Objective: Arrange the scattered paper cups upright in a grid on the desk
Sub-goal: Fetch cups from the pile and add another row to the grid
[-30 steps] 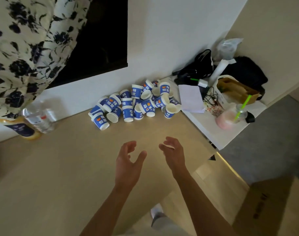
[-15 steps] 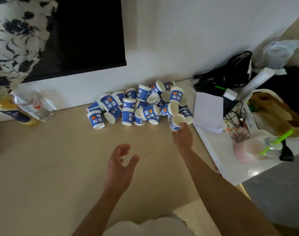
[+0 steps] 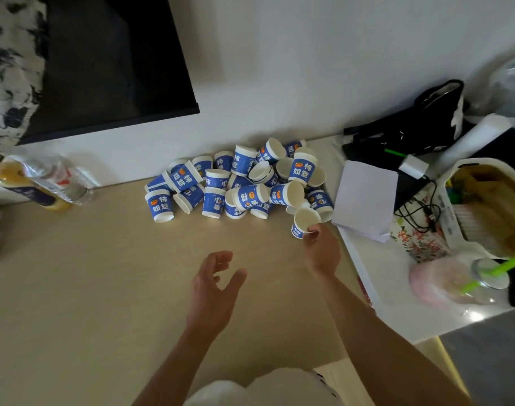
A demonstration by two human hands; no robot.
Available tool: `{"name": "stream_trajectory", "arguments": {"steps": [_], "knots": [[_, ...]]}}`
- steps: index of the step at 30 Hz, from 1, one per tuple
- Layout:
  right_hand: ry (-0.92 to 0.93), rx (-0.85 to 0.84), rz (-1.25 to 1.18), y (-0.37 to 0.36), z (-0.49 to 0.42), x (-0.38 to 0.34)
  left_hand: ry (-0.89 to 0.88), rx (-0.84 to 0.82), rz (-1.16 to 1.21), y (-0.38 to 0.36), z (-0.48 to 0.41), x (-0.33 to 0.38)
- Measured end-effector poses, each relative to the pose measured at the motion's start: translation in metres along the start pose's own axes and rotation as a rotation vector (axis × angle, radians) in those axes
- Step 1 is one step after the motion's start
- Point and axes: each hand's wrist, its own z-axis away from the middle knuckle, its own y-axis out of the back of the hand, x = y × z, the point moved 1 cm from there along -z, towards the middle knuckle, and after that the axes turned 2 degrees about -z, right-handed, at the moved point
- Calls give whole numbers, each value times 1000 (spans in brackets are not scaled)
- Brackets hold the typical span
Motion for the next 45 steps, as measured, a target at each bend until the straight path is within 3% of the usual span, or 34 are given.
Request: {"name": "stream_trajectory", "arguments": {"steps": [7, 15, 21, 24, 27, 31, 34, 39, 45], "knots": [[63, -28, -318, 28, 26, 3, -29, -62, -97, -22, 0, 7], [253, -634, -615, 73, 51, -55, -165, -188, -232, -28, -10, 31], [353, -750, -686, 82, 59, -88, -154, -70, -94, -17, -13, 44], [359, -710, -696, 76, 41, -106, -76, 17, -63, -4, -8, 40], [492, -542, -427, 47, 3, -126, -20, 97, -32, 8, -2, 30], [913, -379, 290, -15, -40, -153, 47, 183, 2, 17, 11, 16], [1040, -352, 706, -51, -58, -161, 85, 248, 25, 25, 21, 7], [1113, -372, 914, -79, -66, -154, 118, 346, 24, 39, 32, 4], [1098, -418, 942, -87, -72, -146, 141, 389, 23, 48, 34, 10]]}}
